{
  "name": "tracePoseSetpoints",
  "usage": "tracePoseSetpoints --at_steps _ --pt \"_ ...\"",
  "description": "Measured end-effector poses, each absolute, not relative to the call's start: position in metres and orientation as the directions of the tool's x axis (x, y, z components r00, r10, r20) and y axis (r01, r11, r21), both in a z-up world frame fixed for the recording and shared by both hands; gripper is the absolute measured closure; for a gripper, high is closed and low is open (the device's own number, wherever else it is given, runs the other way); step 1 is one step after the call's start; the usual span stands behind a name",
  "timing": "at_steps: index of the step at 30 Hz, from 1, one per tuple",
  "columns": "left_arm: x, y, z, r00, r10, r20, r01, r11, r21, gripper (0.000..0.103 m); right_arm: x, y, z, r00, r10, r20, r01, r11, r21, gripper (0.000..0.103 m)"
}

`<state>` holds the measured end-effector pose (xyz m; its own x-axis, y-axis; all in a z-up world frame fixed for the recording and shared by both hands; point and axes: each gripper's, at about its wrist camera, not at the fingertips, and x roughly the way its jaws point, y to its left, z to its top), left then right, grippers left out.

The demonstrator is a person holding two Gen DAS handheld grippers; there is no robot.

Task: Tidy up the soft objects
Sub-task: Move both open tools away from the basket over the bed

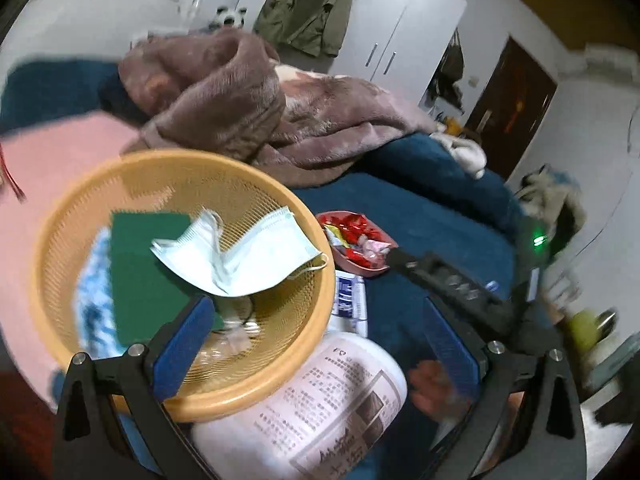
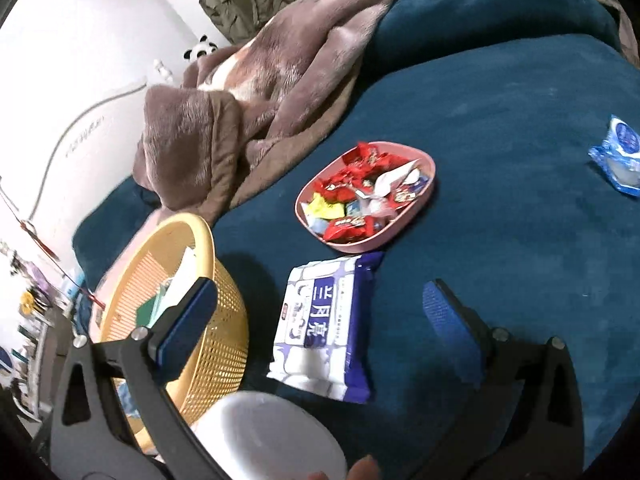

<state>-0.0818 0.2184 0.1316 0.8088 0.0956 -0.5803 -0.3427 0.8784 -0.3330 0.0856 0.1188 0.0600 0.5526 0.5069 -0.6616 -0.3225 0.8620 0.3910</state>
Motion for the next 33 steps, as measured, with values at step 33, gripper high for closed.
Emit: tracePoseSetpoints --at_steps 33 --pt "-0.112 0.281 0.116 0.846 -0.039 -0.532 -0.310 0.776 -0.550 0.001 0.047 0.101 0.060 0.569 0.513 -0.643 -0.254 0.853 0.456 0.000"
